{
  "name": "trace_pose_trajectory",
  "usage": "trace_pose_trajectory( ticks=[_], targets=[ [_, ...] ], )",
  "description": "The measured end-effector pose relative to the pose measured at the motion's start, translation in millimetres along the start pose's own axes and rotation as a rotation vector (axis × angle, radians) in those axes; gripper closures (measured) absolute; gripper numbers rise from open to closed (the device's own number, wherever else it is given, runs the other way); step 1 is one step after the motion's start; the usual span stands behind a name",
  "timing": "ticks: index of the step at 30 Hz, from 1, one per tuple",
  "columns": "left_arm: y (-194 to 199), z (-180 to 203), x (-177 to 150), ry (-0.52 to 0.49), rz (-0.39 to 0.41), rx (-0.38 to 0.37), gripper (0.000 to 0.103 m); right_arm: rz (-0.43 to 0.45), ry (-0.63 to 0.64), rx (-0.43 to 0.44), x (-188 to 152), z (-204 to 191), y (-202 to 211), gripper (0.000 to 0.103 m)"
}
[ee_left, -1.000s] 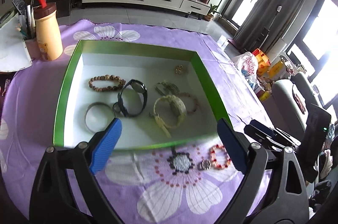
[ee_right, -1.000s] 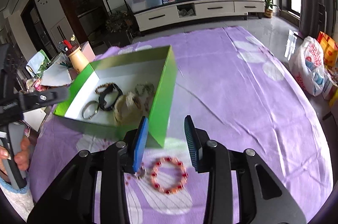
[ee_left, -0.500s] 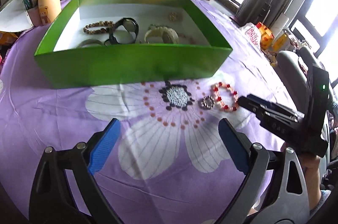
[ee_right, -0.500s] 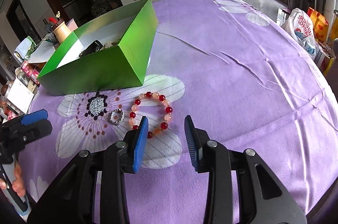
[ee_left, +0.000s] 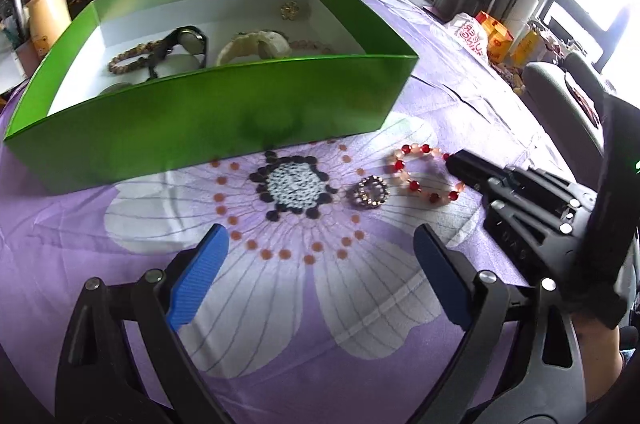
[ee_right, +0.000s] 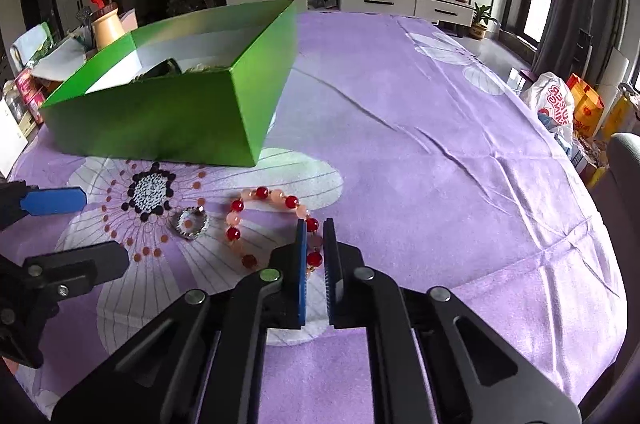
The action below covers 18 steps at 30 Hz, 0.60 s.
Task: Organize jewelry
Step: 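Withdraw both tools from the box toward the red bead bracelet and ring, then grasp the silver ring with the left tool while the right tool grasps the red bead bracelet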
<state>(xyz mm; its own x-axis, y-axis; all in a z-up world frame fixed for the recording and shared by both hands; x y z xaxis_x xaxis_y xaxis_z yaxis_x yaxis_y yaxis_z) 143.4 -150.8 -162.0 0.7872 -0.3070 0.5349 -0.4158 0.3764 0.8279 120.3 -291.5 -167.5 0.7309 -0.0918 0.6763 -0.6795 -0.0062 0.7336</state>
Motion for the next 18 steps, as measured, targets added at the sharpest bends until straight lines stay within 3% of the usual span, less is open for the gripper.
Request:
trace_pose_trajectory(
  ticks=[3, 9, 11, 14, 18],
  targets=[
    [-11, 12, 5, -0.034, -0.008, -0.002, 0.011, 0.026, -0.071, 0.009, 4, 19, 10, 0.096],
    [-32, 33, 13, -0.114, -0.004, 0.034, 0.029, 0.045, -0.134, 0.044, 3, 34, 20, 0.096],
    [-34, 39, 16, -0.14, 0.009, 0.052, 0.042, 0.052, -0.142, 0.053, 3, 34, 24, 0.096],
    [-36, 44, 17, -0.18, 0.028, 0.083, 0.053, 0.061, -0.153, 0.067, 2, 33, 28, 0.096],
    [-36, 52, 18, -0.227, 0.053, 0.062, 0.074, 0.068, -0.16, 0.077, 3, 31, 29, 0.096]
  ],
)
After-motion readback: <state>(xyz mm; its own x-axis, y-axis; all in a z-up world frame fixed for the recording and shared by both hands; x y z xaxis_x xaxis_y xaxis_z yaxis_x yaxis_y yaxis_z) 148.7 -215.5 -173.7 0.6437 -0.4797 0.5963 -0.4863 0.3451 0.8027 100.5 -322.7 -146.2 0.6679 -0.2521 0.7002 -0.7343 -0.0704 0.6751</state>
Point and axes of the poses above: each gripper's, at about its wrist camera, not at the fingertips, and y roughly against the way its jaws point, z to its right, x to its top, the point moved 7 cm from there along -y, roughly the way its jaws point, and after that the axes turned 1 degree about -y, right-handed, at the moved point
